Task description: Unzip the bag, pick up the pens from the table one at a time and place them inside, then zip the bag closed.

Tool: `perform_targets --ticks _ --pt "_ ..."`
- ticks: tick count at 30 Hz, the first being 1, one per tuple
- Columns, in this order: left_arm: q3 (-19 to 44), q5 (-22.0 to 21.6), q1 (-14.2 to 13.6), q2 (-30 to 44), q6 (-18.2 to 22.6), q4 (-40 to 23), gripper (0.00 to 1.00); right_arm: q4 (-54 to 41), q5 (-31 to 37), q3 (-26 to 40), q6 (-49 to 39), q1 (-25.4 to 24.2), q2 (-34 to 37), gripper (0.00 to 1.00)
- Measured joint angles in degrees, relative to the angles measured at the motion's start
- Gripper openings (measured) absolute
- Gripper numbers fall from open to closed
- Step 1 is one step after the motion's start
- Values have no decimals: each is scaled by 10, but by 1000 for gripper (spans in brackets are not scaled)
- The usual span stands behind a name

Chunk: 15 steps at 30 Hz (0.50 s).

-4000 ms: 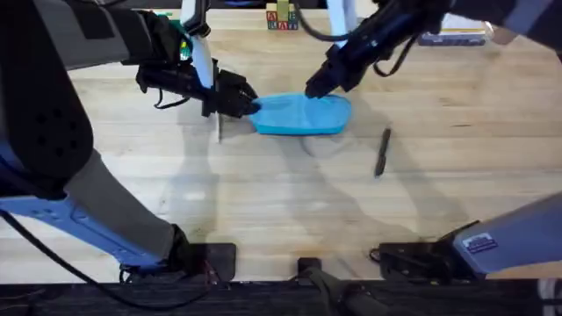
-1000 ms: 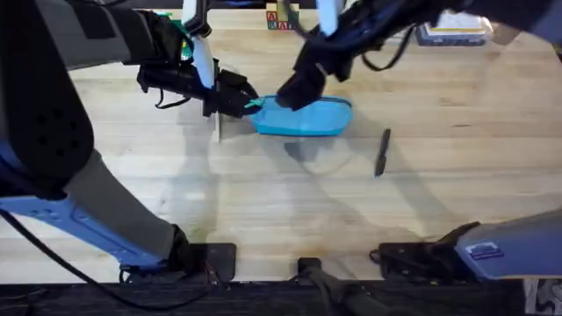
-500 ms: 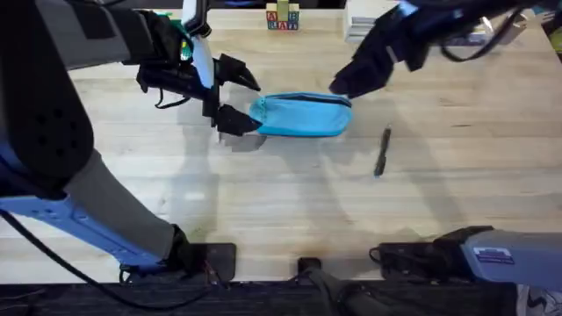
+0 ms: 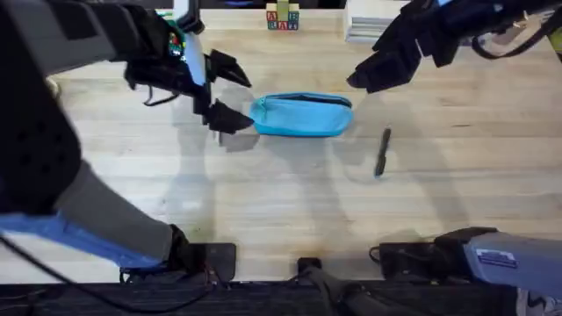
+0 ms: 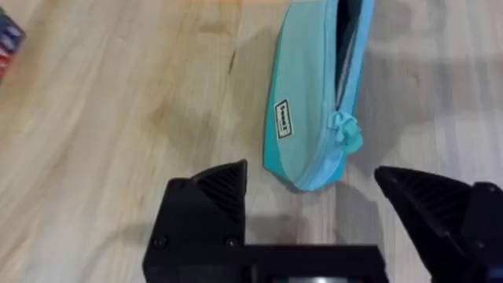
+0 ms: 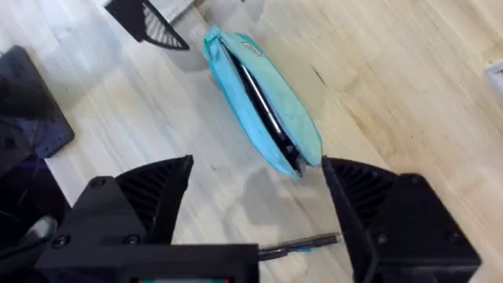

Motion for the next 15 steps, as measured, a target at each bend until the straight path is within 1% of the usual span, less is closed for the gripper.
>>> perform_targets --ticks 2,3,4,5,7,9,11,12,15 --pt "0 -18 5 -34 0 -8 995 0 1 0 -1 0 0 987" --pt "1 -28 6 -53 0 -13 995 0 1 0 -2 0 0 963" --pt "2 -37 6 -71 0 -20 995 0 1 0 -2 0 0 924" --pt "3 -47 5 -92 0 -28 995 0 2 0 -2 0 0 861" --pt "7 -66 5 -128 0 -45 995 0 2 0 -2 0 0 605" --pt "7 -85 5 -160 -2 -60 995 -1 2 0 -2 0 0 294" --pt "7 -103 5 -187 -15 -72 995 -6 1 0 -2 0 0 65" --pt "7 -112 5 -201 -27 -77 995 -12 2 0 -7 0 0 41" --pt "7 -136 5 -237 -73 -87 994 -45 3 0 -41 0 0 32"
